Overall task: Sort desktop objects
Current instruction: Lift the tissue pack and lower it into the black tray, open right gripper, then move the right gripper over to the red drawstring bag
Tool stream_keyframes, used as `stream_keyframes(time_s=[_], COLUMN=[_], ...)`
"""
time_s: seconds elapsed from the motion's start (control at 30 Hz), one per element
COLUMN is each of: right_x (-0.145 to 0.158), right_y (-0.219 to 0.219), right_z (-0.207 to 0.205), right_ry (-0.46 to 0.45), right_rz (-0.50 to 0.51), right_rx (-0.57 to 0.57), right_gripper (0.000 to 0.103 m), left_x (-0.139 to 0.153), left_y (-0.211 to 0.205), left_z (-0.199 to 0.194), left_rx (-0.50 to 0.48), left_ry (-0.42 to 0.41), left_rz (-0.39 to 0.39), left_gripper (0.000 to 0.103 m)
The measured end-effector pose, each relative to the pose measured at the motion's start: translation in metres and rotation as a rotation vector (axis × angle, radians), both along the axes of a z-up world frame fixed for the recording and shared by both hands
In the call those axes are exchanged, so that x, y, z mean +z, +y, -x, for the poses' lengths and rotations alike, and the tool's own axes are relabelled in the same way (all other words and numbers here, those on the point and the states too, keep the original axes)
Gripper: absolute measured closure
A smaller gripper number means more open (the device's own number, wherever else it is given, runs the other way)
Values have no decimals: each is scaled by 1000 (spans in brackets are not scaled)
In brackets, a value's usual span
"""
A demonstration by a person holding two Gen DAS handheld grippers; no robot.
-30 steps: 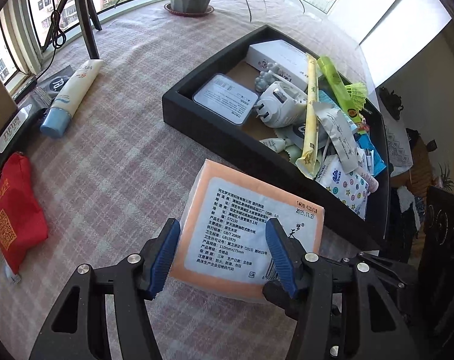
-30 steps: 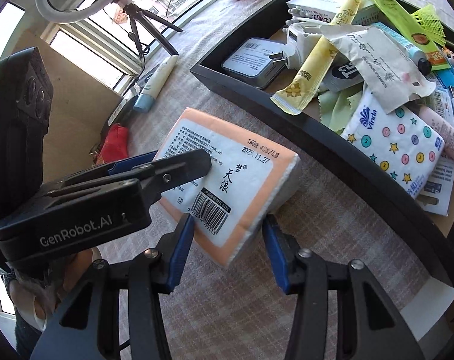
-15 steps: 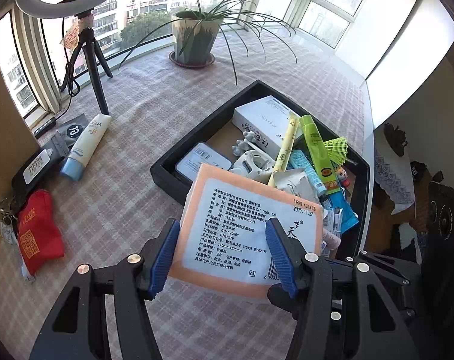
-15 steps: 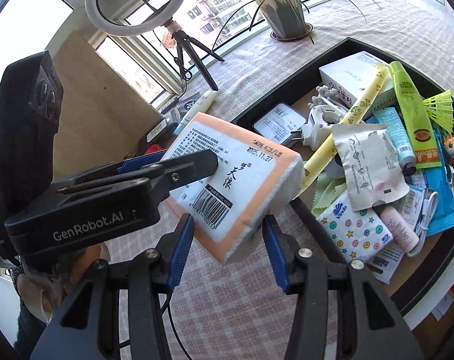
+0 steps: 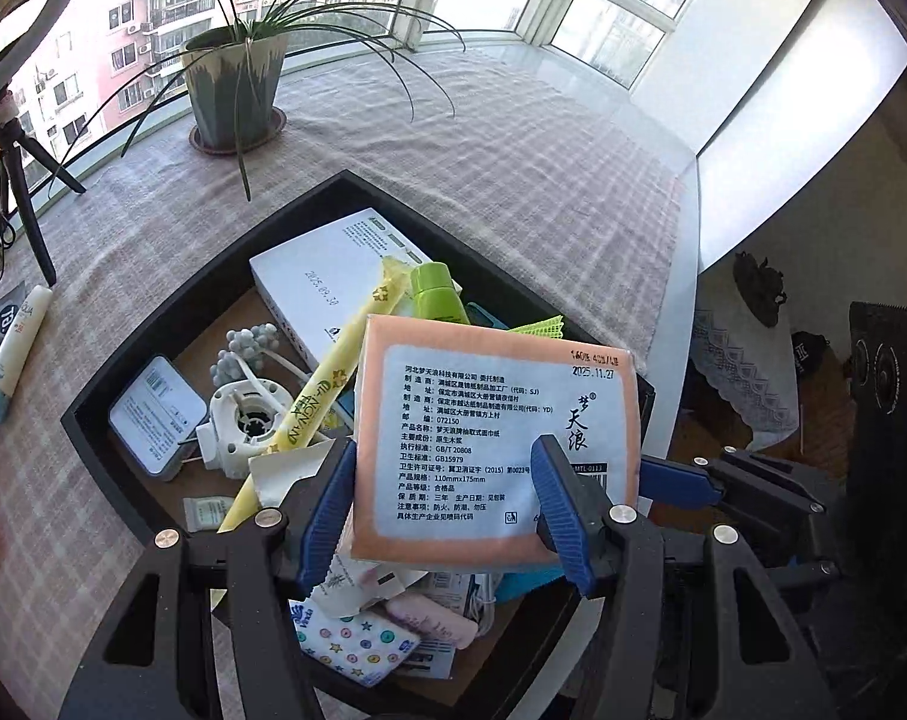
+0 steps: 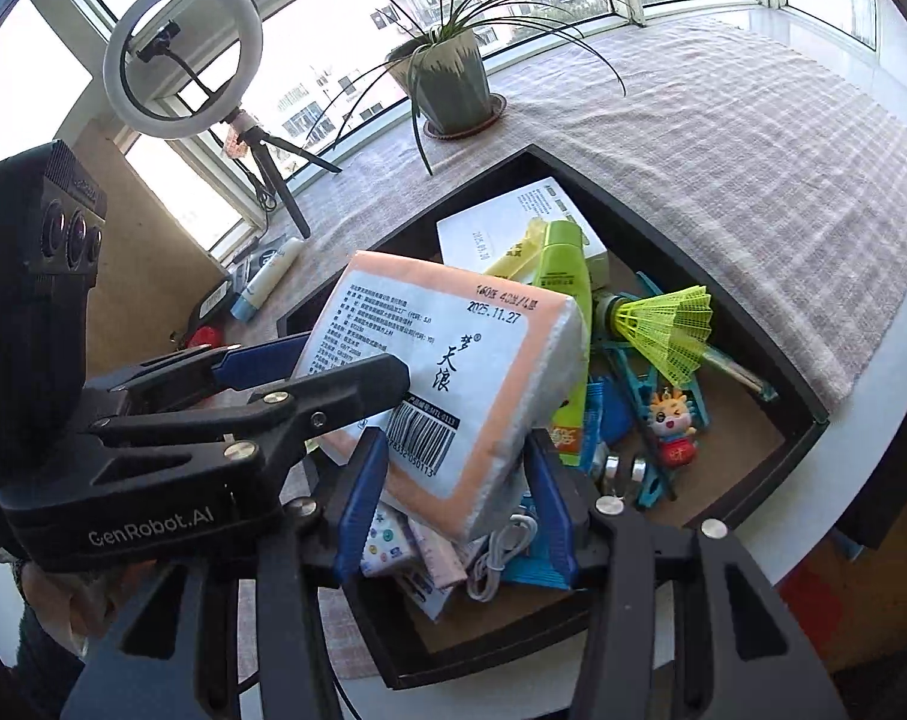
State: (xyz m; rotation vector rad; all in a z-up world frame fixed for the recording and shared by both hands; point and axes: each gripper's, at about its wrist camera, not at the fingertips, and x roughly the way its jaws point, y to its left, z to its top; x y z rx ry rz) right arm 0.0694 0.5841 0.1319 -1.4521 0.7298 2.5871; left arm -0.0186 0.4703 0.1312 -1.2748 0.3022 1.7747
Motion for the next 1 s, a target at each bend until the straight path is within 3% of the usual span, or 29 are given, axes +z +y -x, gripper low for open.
stream_keyframes(time_s=[0.23, 0.43, 0.67, 0.87, 1.0], right_x=[-11, -7, 5, 15, 31], right_y=[49, 58, 30, -9, -50], right_z=[-9, -5, 14, 33, 47], right_ry=[-34, -12, 24, 36, 66], right_rz=[-22, -52, -84, -30, -47], right_rx=[19, 61, 94, 130, 174], right_gripper=[56, 54, 54, 54, 54], left_x=[-13, -5, 2, 6, 13], left_y=[40, 32, -21, -93, -147], left_z=[-15, -11, 7, 26, 46], left_rx=[11, 90, 201, 283, 344], left_ry=[-56, -38, -15, -12, -8], left_rz=[23, 30, 43, 57, 60], left_gripper=[47, 47, 47, 47, 47])
